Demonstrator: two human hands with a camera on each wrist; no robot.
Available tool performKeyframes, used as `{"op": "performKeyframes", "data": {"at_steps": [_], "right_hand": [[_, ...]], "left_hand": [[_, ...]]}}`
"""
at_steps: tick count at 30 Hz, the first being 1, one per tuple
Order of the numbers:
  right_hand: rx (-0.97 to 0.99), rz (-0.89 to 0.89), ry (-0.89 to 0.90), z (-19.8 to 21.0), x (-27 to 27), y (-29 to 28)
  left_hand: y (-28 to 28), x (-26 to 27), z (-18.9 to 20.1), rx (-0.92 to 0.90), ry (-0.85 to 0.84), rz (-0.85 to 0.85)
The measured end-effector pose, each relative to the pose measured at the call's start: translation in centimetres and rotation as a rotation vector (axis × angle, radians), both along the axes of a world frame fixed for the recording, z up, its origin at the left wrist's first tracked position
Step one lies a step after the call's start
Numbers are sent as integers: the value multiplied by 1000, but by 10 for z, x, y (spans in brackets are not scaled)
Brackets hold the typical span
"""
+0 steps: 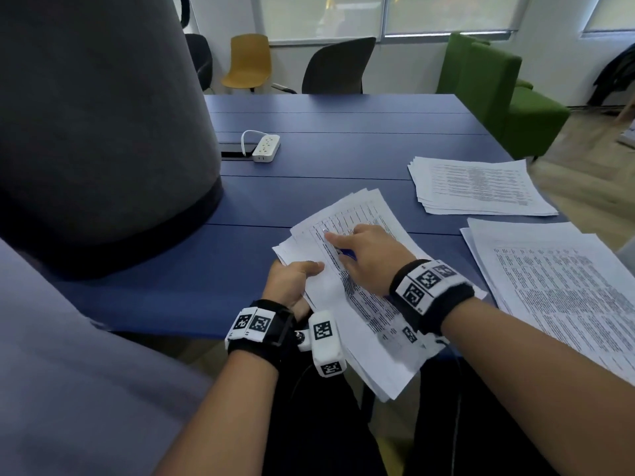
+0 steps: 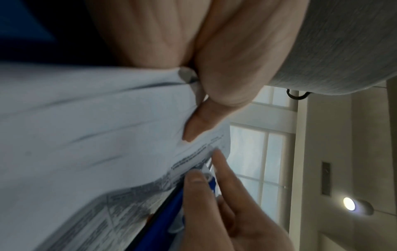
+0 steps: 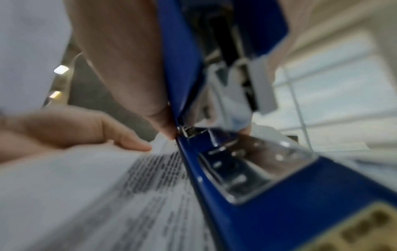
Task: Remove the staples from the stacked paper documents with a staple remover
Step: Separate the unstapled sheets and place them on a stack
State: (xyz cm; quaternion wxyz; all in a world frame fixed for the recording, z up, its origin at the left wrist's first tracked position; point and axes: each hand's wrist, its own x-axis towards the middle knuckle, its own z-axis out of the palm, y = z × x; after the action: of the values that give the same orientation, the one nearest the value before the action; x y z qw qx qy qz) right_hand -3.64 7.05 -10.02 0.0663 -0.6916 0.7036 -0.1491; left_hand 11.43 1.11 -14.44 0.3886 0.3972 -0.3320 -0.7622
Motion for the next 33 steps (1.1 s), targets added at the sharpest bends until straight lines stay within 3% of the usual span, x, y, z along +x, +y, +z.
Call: {"op": "performKeyframes", "data": {"at_steps": [4, 6, 8, 10, 12, 14, 17, 23, 25, 28, 33], "right_hand": [[35, 43, 161, 1, -5, -2], [28, 91, 198, 4, -13, 1], [-13, 123, 249, 6, -20, 4], [-46, 147, 276, 8, -19, 9], [-71, 200, 282, 6, -17, 10], [-118, 227, 260, 3, -16, 10], [-191, 239, 242, 3, -15, 12], [-164, 199, 148, 10, -11, 20], [-100, 156, 66, 13, -13, 21], [-34, 108, -78, 15, -11, 27], [33, 157, -25, 24, 11, 30]], "left_hand": [[-3, 0, 2, -93, -169, 286], [-11, 12, 10, -277, -419, 399], [-22, 23, 28, -559, -815, 332], [-34, 23, 46, -757, -1004, 93], [-43, 16, 61, -771, -947, -241], [-49, 9, 66, -713, -848, -415], [-55, 4, 60, -587, -649, -421], [-65, 10, 36, -494, -629, -335], [-62, 12, 41, -581, -764, -308], [-60, 24, 43, -742, -1133, -251], [-48, 74, 36, -843, -1397, -479]]}}
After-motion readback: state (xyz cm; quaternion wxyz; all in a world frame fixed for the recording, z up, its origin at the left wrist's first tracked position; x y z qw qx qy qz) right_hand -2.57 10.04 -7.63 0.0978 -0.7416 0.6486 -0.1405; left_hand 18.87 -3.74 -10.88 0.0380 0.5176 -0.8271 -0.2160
